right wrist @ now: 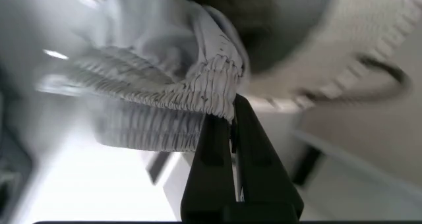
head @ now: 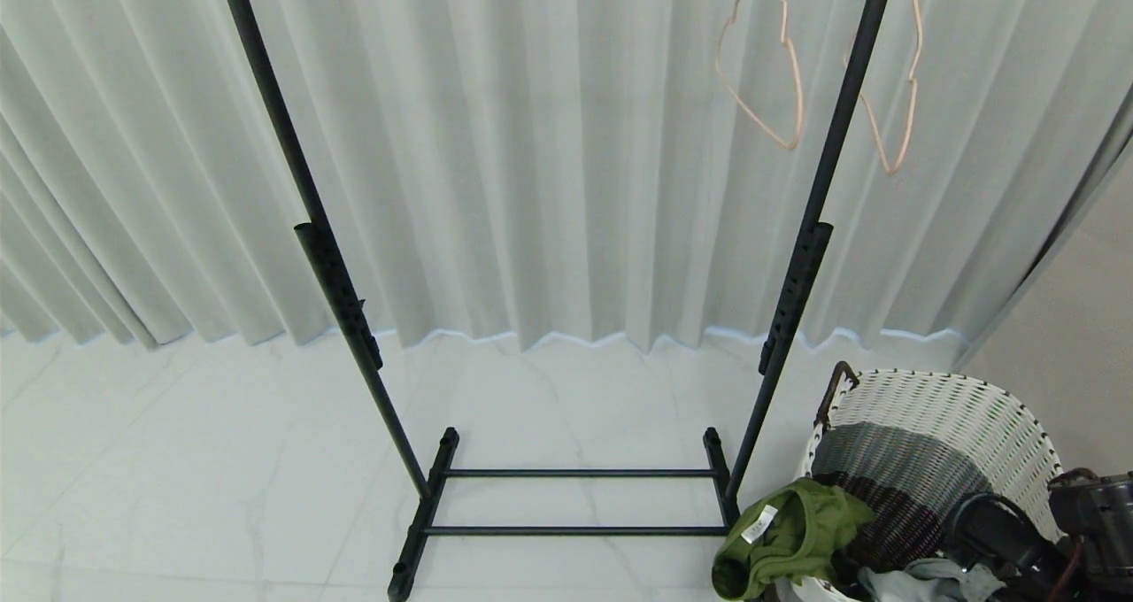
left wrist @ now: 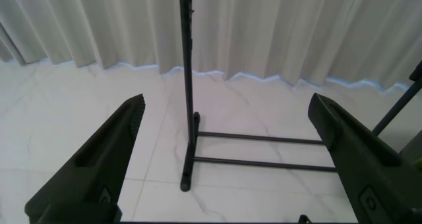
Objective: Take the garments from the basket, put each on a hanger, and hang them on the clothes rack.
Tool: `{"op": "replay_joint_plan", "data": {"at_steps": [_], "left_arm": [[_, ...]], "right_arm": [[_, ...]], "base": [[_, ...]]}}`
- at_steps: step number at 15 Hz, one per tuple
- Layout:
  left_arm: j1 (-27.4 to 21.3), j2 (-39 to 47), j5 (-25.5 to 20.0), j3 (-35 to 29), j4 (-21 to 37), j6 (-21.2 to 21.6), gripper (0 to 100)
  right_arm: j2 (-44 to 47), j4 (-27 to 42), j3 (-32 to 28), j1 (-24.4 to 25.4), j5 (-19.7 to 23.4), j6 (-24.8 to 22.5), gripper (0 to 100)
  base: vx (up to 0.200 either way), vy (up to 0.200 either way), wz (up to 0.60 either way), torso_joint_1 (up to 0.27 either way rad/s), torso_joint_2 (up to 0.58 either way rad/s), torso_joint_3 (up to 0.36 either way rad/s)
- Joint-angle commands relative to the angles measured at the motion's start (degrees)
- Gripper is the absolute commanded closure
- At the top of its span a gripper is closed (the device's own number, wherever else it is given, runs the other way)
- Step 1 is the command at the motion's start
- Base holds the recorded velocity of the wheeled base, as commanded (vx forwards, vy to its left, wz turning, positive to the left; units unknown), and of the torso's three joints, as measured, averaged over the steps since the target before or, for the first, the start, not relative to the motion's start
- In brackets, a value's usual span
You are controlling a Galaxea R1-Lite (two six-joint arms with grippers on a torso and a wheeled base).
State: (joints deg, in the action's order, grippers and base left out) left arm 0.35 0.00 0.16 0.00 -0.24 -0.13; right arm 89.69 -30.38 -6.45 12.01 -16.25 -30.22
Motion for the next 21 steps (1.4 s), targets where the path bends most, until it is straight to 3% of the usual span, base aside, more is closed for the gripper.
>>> {"op": "replay_joint_plan", "data": {"at_steps": [1, 3, 5, 8, 9, 12, 18, 21], "left_arm": [[0.00, 0.00, 0.02, 0.00, -0.02, 0.05, 0], [0.00, 0.00, 0.02, 0.00, -0.02, 0.13, 0], [0.00, 0.00, 0.02, 0.00, -0.02, 0.40, 0], [0.00, 0.00, 0.02, 0.00, -0.02, 0.40, 0], [0.09, 0.00, 0.02, 0.00, -0.02, 0.40, 0], [0.09, 0.00, 0.02, 0.00, -0.02, 0.31, 0], [0.09, 0.00, 0.02, 0.00, -0.02, -0.13, 0], [0.09, 0.00, 0.02, 0.00, -0.02, 0.31, 0]], "right_arm": [[-8.39, 4.36, -2.34, -0.85, -5.28, 0.25, 100], [-15.59, 15.70, -9.90, -5.42, -6.16, 0.16, 100], [-22.71, 33.37, -21.68, -8.67, -6.07, 0.16, 100], [-30.62, 52.62, -35.48, -8.76, -6.07, 0.16, 100], [-32.47, 55.96, -37.94, -8.49, -6.07, 0.07, 100], [-36.51, 57.80, -39.96, -7.35, -6.07, -0.72, 100], [-40.99, 57.63, -40.13, -5.68, -5.90, -2.74, 100], [-41.26, 57.45, -40.22, -3.83, -5.90, -2.74, 100]], "base": [[0.000, 0.000, 0.00, 0.000, 0.00, 0.000], [0.000, 0.000, 0.00, 0.000, 0.00, 0.000], [0.000, 0.000, 0.00, 0.000, 0.00, 0.000], [-0.200, 0.000, 0.00, 0.004, 0.00, -0.001], [-0.200, 0.000, 0.00, -0.007, 0.00, 0.007], [-0.200, 0.000, 0.00, 0.001, 0.00, 0.004], [0.000, 0.000, 0.00, 0.000, 0.00, 0.000], [0.000, 0.200, 0.00, -0.001, 0.00, 0.004]]}}
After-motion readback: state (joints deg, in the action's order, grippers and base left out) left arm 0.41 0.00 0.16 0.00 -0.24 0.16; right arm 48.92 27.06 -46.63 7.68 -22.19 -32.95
